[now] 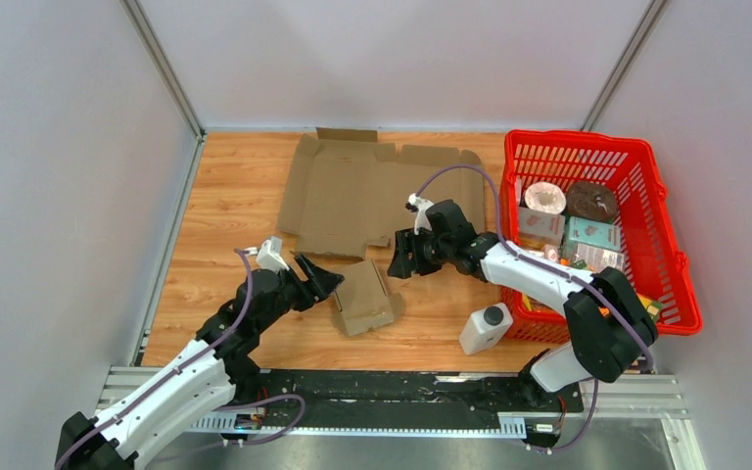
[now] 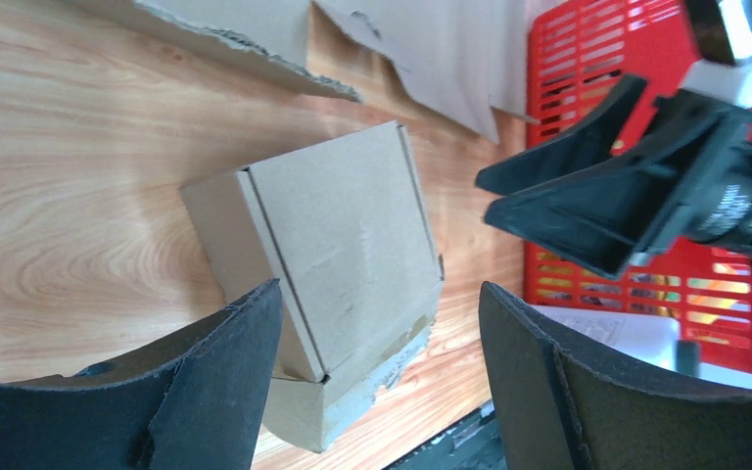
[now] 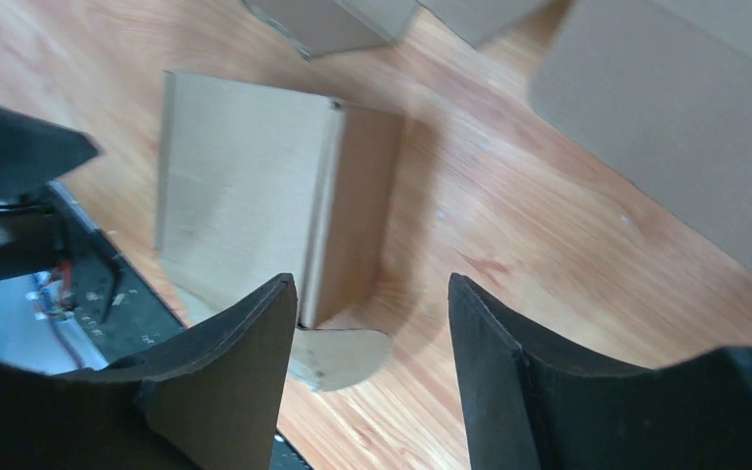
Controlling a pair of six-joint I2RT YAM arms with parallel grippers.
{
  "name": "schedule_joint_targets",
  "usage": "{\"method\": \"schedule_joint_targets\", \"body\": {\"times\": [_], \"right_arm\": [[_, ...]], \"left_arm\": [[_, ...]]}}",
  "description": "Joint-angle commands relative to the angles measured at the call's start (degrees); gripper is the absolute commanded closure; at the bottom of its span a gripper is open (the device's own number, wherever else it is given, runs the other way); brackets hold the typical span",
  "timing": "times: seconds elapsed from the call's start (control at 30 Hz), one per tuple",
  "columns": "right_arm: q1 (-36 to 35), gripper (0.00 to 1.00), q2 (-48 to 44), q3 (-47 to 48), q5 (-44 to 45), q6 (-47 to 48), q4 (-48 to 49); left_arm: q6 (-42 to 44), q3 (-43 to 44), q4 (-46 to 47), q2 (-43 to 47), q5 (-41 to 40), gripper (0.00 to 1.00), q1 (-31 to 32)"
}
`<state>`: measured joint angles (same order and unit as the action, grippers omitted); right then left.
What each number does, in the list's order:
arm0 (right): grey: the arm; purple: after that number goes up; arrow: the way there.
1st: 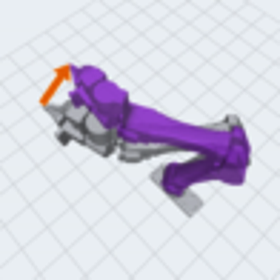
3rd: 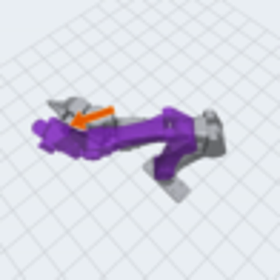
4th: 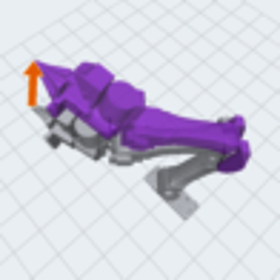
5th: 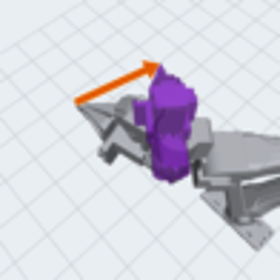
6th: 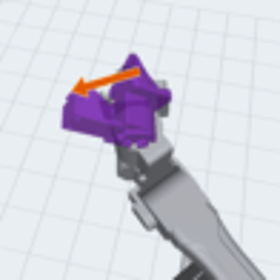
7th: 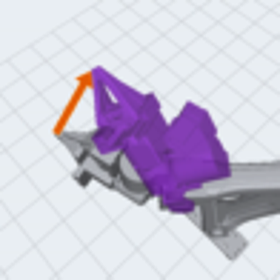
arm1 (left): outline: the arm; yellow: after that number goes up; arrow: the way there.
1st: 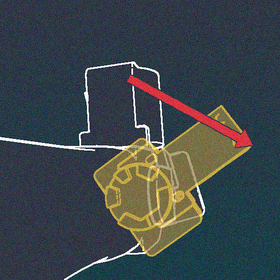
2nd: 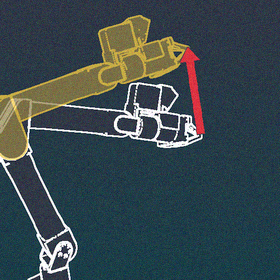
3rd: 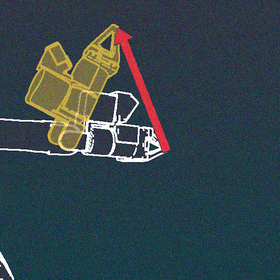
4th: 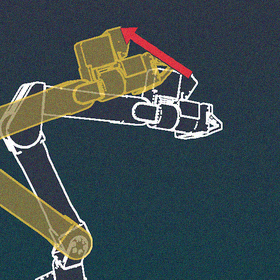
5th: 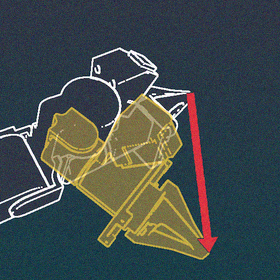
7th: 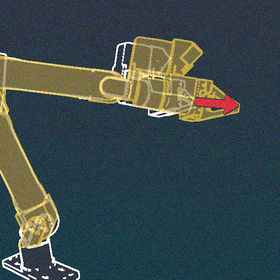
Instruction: Fold the paper box
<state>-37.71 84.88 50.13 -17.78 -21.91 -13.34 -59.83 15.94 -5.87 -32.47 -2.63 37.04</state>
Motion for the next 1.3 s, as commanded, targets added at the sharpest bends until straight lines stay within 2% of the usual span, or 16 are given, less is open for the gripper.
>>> {"method": "schedule_joint_targets", "body": {"times": [0.0, 0.23, 0.43, 0.67, 0.83, 1.27], "right_arm": [[0.01, 0.40, 2.38, 4.00, -9.71, -1.99, 5.25], [0.01, 0.48, 7.66, 3.84, -14.74, -3.57, 10.88], [0.10, 0.62, 10.21, 3.48, -13.69, -3.84, 11.41], [0.54, 0.73, 11.01, 2.78, -11.31, -3.40, 10.71], [1.24, 0.76, 10.74, 1.47, -9.73, -3.23, 10.53], [3.08, 0.78, 9.86, -0.12, -9.46, -4.01, 11.32]], "left_arm": [[2.70, 2.07, -0.99, -4.26, 4.02, 0.19, -1.44], [-0.19, -1.61, 8.48, -9.01, 6.94, 0.18, -1.53], [-0.72, -3.02, 11.58, -10.25, 7.56, 0.18, -1.53], [-3.00, -3.90, 9.83, -9.98, 6.77, 0.18, -1.53], [-3.18, -3.11, 6.31, -9.02, 6.94, 0.18, -1.53], [-5.29, -1.35, 7.53, -14.64, 9.14, 0.17, -1.53]]}}
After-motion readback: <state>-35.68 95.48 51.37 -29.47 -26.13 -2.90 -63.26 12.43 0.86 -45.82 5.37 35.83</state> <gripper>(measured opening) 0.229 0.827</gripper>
